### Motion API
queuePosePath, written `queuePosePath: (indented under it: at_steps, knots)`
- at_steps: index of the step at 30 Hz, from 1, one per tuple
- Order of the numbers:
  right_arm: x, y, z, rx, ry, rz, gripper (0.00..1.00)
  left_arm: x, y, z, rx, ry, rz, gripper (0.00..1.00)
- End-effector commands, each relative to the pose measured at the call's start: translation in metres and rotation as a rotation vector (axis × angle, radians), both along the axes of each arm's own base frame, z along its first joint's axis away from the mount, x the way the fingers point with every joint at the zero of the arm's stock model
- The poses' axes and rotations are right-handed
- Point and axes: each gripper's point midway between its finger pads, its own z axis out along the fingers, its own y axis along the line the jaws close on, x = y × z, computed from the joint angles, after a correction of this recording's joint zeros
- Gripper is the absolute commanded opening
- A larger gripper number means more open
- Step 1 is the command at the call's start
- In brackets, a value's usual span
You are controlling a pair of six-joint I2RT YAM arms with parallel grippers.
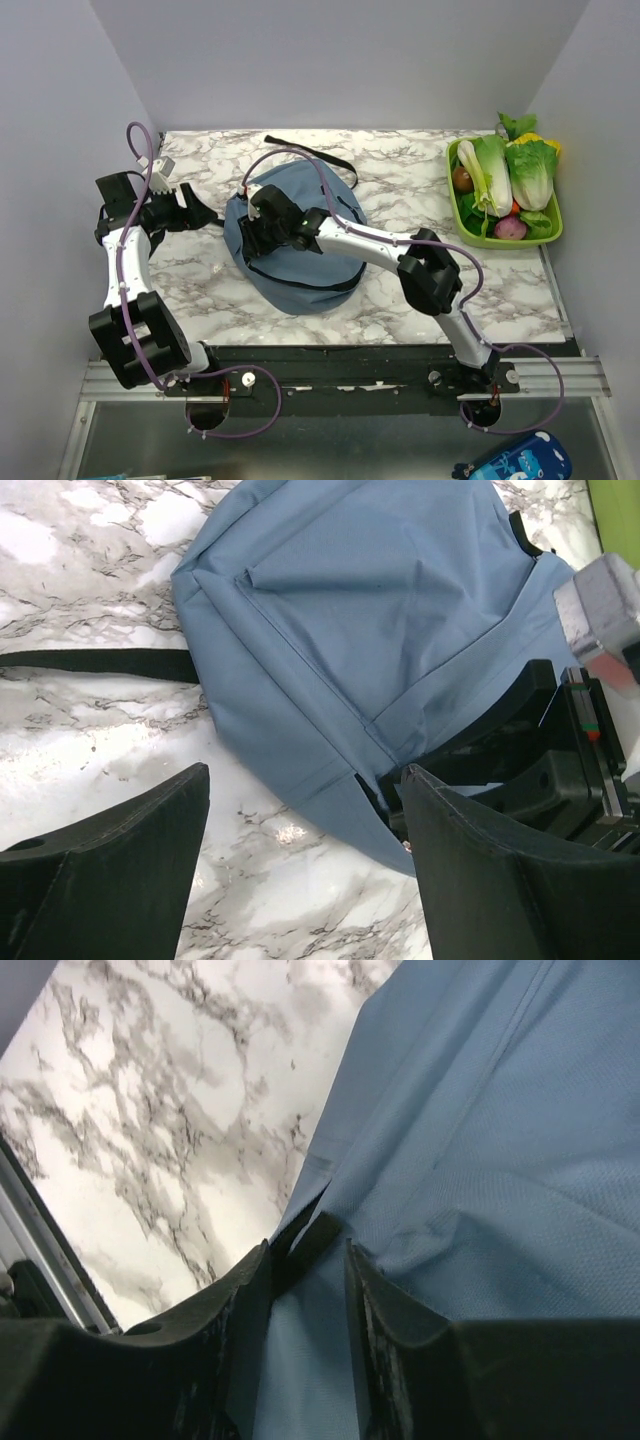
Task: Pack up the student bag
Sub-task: Zip the student bag at the center of the board.
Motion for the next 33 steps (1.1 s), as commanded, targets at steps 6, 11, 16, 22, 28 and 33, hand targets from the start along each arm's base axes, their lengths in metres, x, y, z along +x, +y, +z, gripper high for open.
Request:
queuePosePath:
  at_steps: [6, 11, 16, 22, 28, 33]
  knots:
    - [0.016, 0.011, -0.010, -0.014, -0.029, -0.073, 0.32, -0.005, 0.002, 0.010, 0.023, -0.039, -0.014, 0.79]
    - [0.015, 0.013, -0.012, -0.011, -0.028, -0.062, 0.23, -0.006, 0.000, 0.009, 0.018, -0.034, -0.022, 0.77]
    - [0.008, 0.006, -0.002, 0.024, -0.045, -0.051, 0.01, -0.005, 0.001, 0.000, 0.033, -0.026, -0.038, 0.77]
    - [-0.007, 0.000, 0.036, 0.133, -0.059, -0.020, 0.01, 0.000, -0.006, -0.051, 0.133, 0.074, -0.122, 0.81]
    - [-0.017, -0.006, 0.055, 0.191, -0.062, 0.001, 0.01, -0.001, -0.021, -0.081, 0.139, 0.142, -0.183, 0.93]
    - [-0.019, -0.008, 0.059, 0.201, -0.058, 0.001, 0.00, 0.002, -0.043, -0.082, 0.165, 0.126, -0.253, 0.98]
